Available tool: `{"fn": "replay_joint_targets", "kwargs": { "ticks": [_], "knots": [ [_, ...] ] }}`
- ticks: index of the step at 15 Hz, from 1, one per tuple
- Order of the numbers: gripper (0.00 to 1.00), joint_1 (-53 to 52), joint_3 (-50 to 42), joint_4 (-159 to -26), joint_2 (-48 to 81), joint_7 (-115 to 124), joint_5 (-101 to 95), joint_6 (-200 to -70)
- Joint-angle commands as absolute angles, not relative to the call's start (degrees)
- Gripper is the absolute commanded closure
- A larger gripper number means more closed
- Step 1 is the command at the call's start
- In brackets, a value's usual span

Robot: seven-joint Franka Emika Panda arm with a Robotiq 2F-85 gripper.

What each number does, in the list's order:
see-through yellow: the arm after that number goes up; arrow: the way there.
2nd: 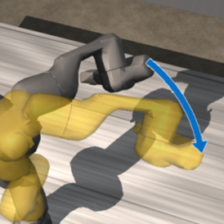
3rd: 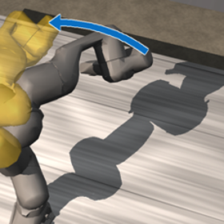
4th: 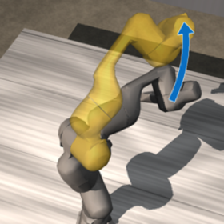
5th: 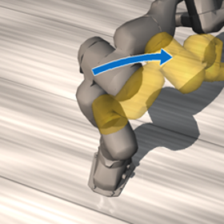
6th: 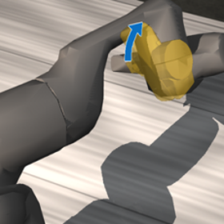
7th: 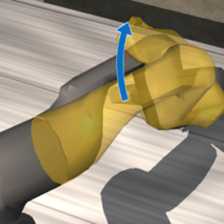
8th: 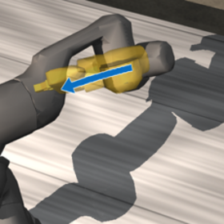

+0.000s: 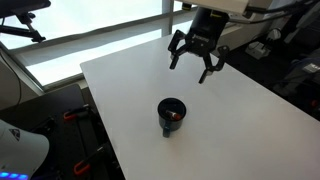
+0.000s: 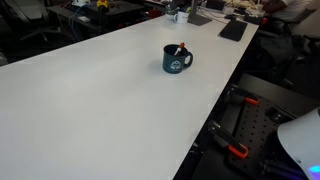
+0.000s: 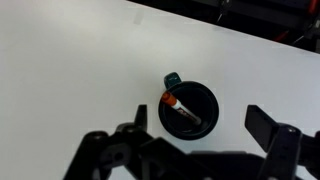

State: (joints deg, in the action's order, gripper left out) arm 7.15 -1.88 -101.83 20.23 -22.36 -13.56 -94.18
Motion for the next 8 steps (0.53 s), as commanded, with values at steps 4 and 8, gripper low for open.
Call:
{"fn": "replay_joint_targets", "kwargs": {
  "ticks": [4,8],
  "knots": [
    [0.0,4.8,0.0,-103.2,17.6,-25.6,-14.9,-95.0],
    [0.0,5.4,-0.3,-105.2,18.7,-29.8,-15.8,-94.1]
  ]
}}
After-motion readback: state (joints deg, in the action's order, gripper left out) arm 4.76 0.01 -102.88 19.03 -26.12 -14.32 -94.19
